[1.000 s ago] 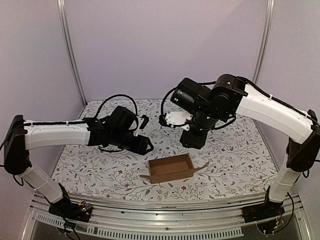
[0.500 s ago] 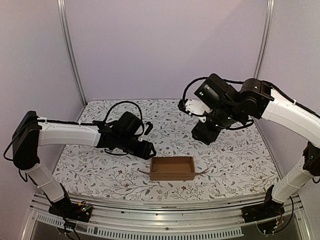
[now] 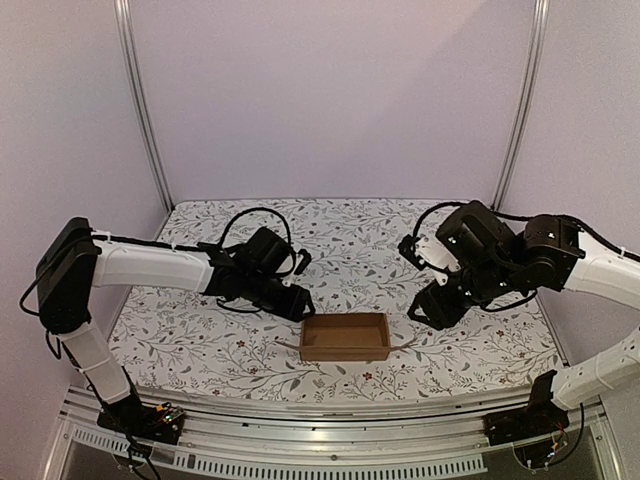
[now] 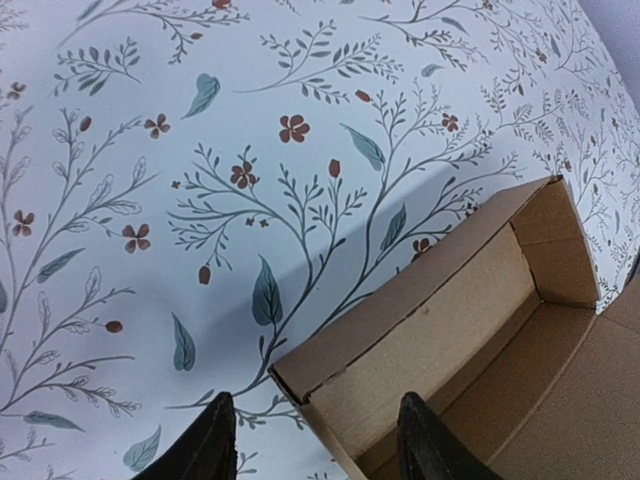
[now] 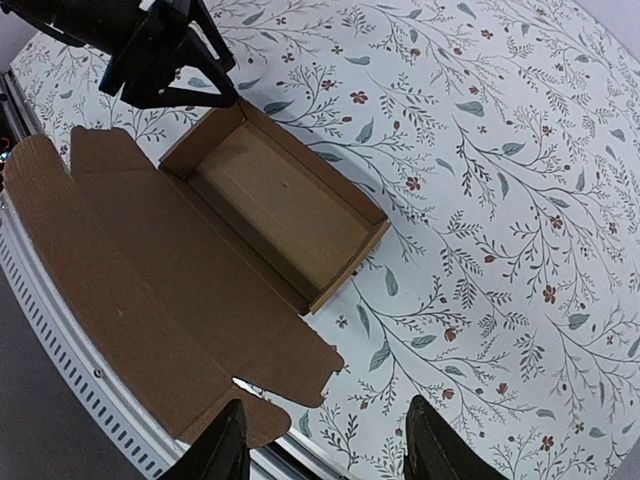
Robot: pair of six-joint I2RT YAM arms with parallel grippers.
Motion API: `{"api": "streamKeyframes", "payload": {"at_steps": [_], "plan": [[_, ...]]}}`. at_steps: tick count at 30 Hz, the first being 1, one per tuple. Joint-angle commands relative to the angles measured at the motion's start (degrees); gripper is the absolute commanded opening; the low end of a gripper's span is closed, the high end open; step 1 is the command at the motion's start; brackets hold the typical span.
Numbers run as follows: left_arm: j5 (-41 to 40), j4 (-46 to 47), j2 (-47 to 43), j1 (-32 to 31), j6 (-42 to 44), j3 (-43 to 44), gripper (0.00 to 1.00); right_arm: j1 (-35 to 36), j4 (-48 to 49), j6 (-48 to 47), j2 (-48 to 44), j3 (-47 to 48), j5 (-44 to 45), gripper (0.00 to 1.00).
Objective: Fold the paper box
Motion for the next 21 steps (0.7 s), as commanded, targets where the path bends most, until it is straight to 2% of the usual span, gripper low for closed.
{"api": "streamKeyframes", "payload": {"at_steps": [1, 11, 15, 21], "plan": [[0.82, 1.03, 1.14, 0.14, -0.10, -0.21, 0.53, -0.11, 0.98, 8.61, -2.44, -5.81, -2.33, 0.48], [1.05, 2.20, 0.77, 0.00, -1.62, -2.53, 0.45, -0.16, 3.37, 18.05, -2.38, -16.09, -4.81, 0.31], [0.81, 2.44, 0.72, -0.19, -2.09, -3.41, 0.43, -0.13, 8.60, 21.80, -1.50, -20.01, -6.50, 0.27], [0.36, 2.39, -0.39, -0.57, -2.76, -4.86, 0.42, -0.12, 21.92, 28.12, 0.65, -25.48, -10.51, 0.21]]}}
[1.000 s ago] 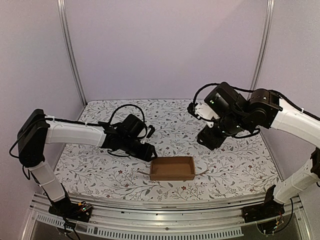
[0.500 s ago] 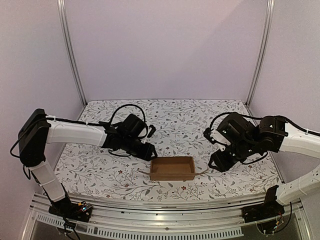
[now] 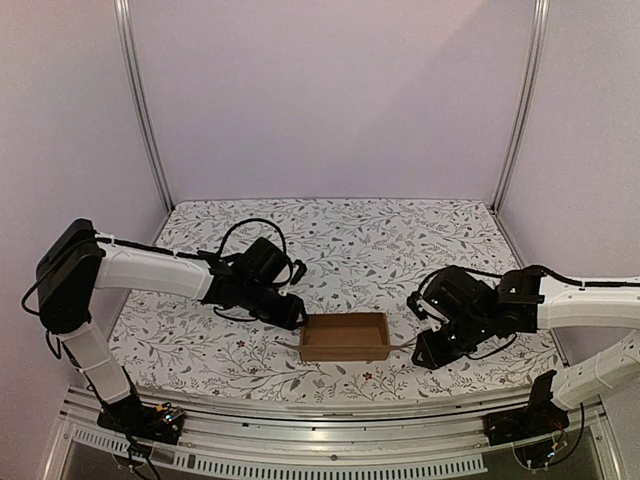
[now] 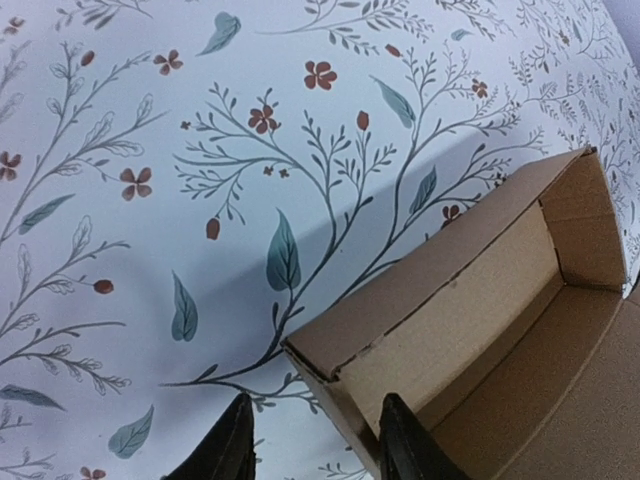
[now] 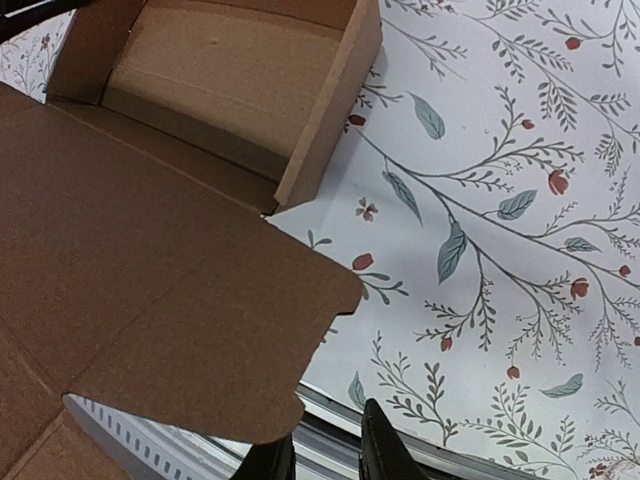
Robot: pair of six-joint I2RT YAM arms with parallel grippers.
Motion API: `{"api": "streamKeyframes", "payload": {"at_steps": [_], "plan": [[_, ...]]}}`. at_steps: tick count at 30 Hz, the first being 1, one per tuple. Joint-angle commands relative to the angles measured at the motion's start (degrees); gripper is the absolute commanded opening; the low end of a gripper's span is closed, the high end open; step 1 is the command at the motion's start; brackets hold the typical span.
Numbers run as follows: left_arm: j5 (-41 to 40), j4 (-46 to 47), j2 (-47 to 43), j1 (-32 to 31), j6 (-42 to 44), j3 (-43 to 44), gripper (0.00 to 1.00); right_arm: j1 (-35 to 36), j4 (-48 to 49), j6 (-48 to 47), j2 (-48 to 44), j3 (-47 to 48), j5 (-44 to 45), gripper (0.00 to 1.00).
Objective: Fold the paper box
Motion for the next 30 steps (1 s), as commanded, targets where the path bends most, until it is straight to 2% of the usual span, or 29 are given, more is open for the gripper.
{"api": "streamKeyframes", "payload": {"at_steps": [1, 12, 18, 25, 30], "plan": [[-0.44, 0.72, -0.85, -0.48, -0.81, -1.56, 0.42, -0.13, 12.22, 7.26, 1.91, -2.98, -2.54, 0.21], [-1.27, 0.43, -2.68, -1.17, -2.05, -4.02, 0.41, -0.08, 19.89, 11.80, 3.03, -2.51, 12.80, 0.20], [-1.95, 0.03, -4.79, -2.06, -3.00, -5.62, 0.41, -0.69, 21.45, 10.66, 5.27, -0.33, 19.42, 0.18], [-2.90, -0.25, -6.35, -3.83, -4.55, -7.41, 0.41, -3.89, 23.93, 5.65, 11.15, 4.44, 19.31, 0.17], [-3.64, -0.47, -7.53, -5.21, -5.76, -8.05, 0.41, -7.99, 25.77, 0.86, 16.32, 8.60, 14.65, 0.17]]}}
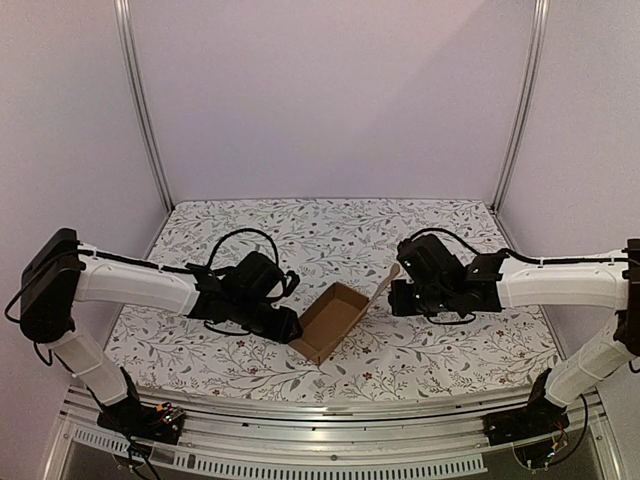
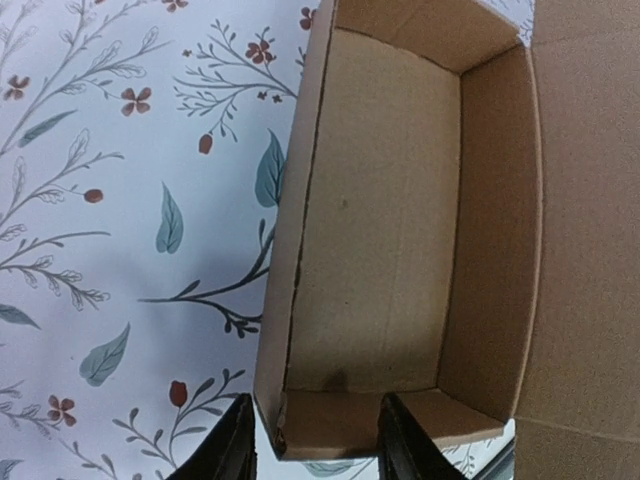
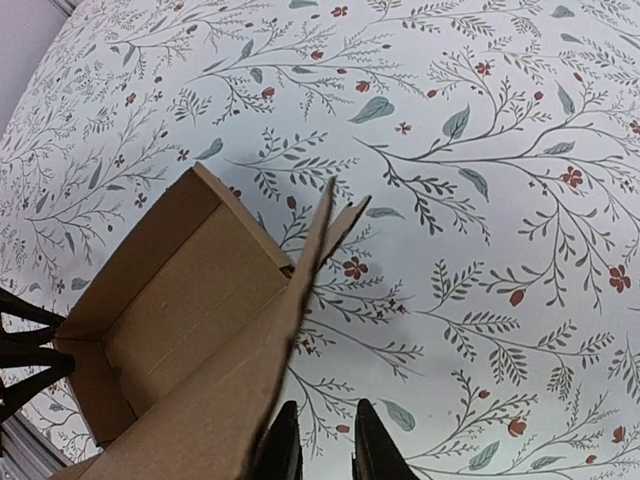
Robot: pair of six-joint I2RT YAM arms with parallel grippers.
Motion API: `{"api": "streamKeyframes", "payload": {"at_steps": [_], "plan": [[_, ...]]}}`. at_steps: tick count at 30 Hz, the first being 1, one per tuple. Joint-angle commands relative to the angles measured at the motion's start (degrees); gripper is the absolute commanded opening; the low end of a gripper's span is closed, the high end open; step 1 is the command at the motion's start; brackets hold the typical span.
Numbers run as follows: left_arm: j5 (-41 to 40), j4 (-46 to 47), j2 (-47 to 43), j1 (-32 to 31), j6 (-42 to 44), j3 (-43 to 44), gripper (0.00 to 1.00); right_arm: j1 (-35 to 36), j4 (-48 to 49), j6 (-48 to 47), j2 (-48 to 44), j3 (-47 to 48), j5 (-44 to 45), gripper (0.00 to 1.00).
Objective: Fold the paper box
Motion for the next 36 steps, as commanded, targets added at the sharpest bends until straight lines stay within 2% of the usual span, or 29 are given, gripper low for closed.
{"api": "streamKeyframes", "payload": {"at_steps": [1, 9, 16, 23, 28, 36], "plan": [[-1.37, -1.50, -1.96, -1.87, -1.60, -1.35, 0.41, -3.80, 2.68, -5.53, 4.46, 4.45, -3.42, 0.17], [-2.93, -1.62, -4.20, -4.67, -5.23, -3.72, 0.42, -7.83, 2.75, -13.45, 13.27, 12.57, -13.11, 0.17], [-3.68, -0.67, -5.29, -8.03, -8.65, -4.83, 0.45, -8.40, -0.50, -19.17, 19.12, 19.53, -19.19, 0.18], [-6.53, -0.84, -6.38, -9.59, -11.99, -5.29, 0.50, -8.82, -4.67, -22.33, 21.17, 22.90, -16.01, 0.24], [-10.37, -2.87, -10.40, -9.61, -13.91, -6.56, 0.56, -8.94, -6.67, -23.22, 19.72, 22.51, -13.74, 0.26], [-18.75, -11.36, -18.13, -7.85, -9.44, -4.13, 0.64, -8.94, -7.88, -22.44, 12.59, 16.63, -12.41, 0.26]]}}
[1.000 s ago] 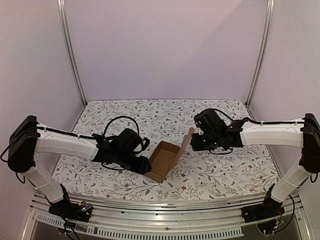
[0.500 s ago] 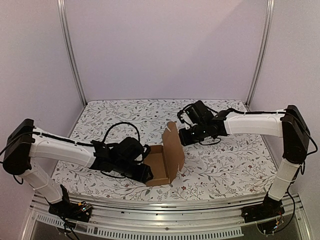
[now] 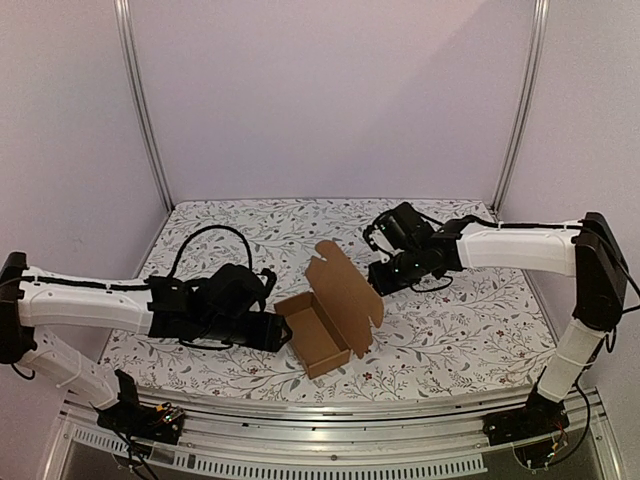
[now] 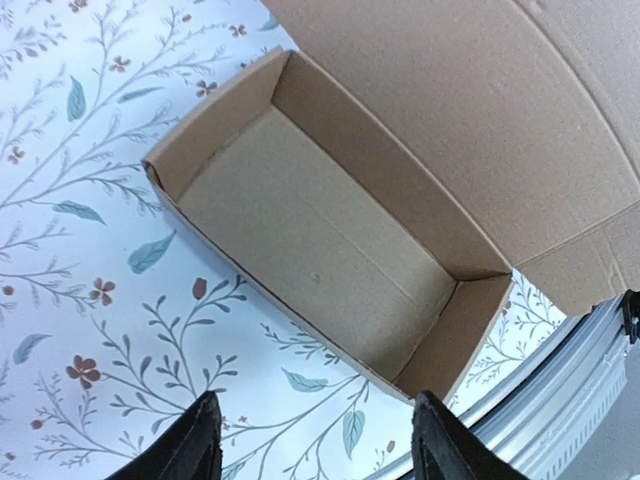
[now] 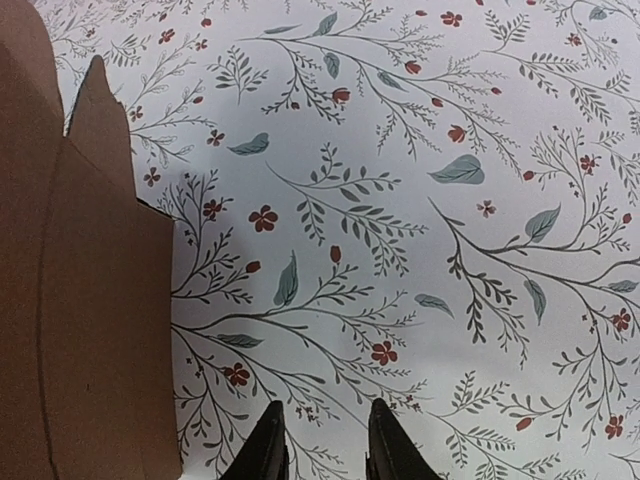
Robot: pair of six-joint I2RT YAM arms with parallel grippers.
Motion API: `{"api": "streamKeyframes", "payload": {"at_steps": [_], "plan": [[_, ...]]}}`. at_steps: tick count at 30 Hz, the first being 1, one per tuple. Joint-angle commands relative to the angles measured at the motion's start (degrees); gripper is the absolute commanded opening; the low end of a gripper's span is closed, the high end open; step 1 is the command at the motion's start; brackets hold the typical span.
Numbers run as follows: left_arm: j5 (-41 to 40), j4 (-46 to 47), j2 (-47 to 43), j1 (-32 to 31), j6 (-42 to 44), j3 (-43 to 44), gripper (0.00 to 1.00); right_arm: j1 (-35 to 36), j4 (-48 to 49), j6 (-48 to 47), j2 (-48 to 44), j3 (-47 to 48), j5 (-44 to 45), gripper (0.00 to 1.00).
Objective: Fold the paper box
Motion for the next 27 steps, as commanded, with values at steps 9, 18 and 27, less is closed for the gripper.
{"api": "streamKeyframes", "payload": {"at_steps": [9, 18, 27], "plan": [[-3.22, -3.45, -2.24, 11.99, 12.67, 4.55, 0.64, 0.70, -3.42, 5.75, -20.80, -15.69, 0.79, 0.23], [5.54, 5.60, 9.61, 20.37, 15.51, 9.03, 0.05, 7.05, -1.43, 16.70, -31.94, -29.15, -0.27, 0.07], [8.57, 9.58, 22.36, 22.81, 15.99, 13.68, 0.00, 14.81, 10.20, 29.00, -34.40, -40.63, -1.82, 0.00]]}}
